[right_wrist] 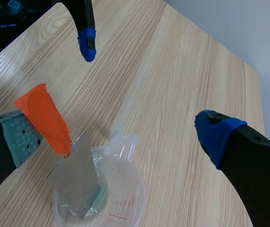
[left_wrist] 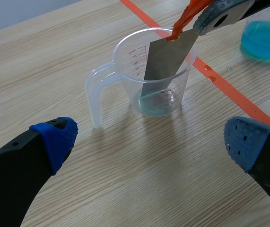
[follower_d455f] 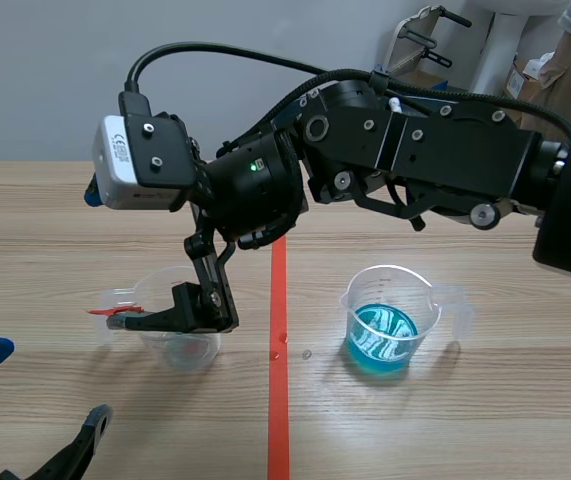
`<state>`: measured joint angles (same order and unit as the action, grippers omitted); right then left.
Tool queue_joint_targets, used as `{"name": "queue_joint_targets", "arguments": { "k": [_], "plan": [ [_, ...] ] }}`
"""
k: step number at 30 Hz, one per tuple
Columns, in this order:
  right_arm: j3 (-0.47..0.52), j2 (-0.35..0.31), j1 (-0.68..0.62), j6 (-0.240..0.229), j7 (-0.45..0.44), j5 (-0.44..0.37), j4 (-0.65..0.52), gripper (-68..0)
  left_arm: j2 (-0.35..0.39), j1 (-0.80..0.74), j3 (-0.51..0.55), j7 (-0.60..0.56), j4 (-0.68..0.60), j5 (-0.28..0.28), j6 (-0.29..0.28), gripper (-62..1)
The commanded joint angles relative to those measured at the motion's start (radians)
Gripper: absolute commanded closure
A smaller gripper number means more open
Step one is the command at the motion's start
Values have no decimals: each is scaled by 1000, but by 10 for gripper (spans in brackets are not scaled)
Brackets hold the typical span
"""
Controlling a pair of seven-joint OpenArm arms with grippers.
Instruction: Do the redox reaction experiment
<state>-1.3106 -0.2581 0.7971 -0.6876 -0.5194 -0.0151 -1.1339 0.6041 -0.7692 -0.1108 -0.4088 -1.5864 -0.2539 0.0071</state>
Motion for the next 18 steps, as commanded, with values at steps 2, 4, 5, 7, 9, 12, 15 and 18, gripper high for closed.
{"name": "queue_joint_targets", "arguments": {
  "k": [2,4,5,7,9,12,15,18],
  "plan": [
    [9,3,12,6,-14,-14,-12,-679,0,3,1,-14,-18,-3,2,-623],
    [9,3,12,6,-14,-14,-12,-679,0,3,1,-14,-18,-3,2,-623],
    [9,3,12,6,-11,-14,-12,-679,0,3,1,-14,-18,-3,2,-623],
    [9,3,12,6,-6,-14,-12,-679,0,3,1,-14,-18,-3,2,-623],
    [9,3,12,6,-3,-14,-12,-679,0,3,1,-14,-18,-3,2,-623],
    [9,3,12,7,-3,-14,-12,-679,0,3,1,-14,-18,-3,2,-623],
    [9,3,12,8,-3,-14,-12,-679,0,3,1,-14,-18,-3,2,-623],
    [9,3,12,10,-3,-14,-12,-679,0,3,1,-14,-18,-3,2,-623]
  ]
}}
